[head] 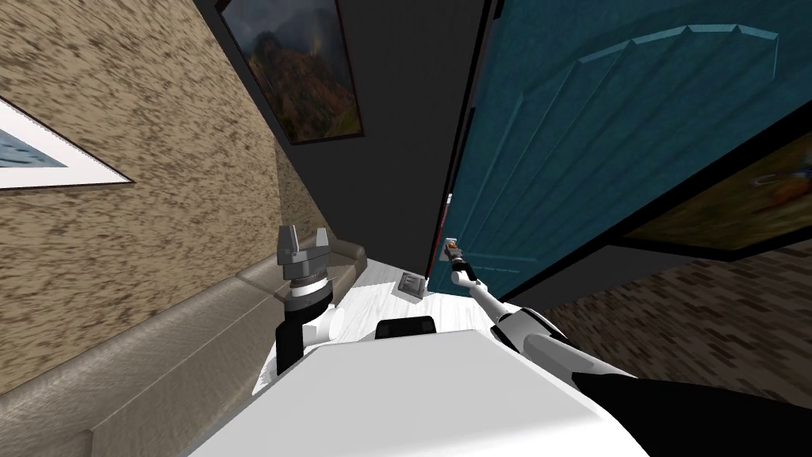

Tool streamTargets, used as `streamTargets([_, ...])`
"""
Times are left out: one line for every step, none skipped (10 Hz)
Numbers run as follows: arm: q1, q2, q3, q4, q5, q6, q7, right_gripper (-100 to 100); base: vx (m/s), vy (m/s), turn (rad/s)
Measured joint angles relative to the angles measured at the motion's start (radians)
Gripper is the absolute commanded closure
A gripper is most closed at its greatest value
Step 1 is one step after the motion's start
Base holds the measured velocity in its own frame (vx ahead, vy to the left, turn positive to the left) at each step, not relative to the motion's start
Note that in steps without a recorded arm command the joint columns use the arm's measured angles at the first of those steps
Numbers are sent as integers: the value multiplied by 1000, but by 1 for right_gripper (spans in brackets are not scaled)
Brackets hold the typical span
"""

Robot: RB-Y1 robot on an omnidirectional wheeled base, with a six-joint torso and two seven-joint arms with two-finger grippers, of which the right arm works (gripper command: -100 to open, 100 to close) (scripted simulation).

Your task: Pull the door open

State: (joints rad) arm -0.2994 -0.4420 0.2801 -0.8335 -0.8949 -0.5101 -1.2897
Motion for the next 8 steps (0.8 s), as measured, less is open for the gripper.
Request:
streamTargets([2, 3, 6, 3, 1, 1, -5, 100, -126, -39, 71])
streamTargets([8, -1, 13, -6, 2, 3, -8, 100, -183, -45, 72])
streamTargets([10, -6, 18, -16, 2, 4, -12, 100, -195, -71, 78])
streamTargets([13, -10, 25, -25, 3, 4, -16, 100, -209, -88, 91])
streamTargets([13, -16, 38, -30, 6, 3, -25, 100, -243, -82, 124])
streamTargets([13, -24, 53, -36, 9, 1, -36, 100, -246, -85, 99])
streamTargets([17, -30, 65, -48, 10, 3, -43, 100, -250, -102, 85])
streamTargets([21, -35, 79, -57, 13, 3, -52, 100, -263, -119, 108])
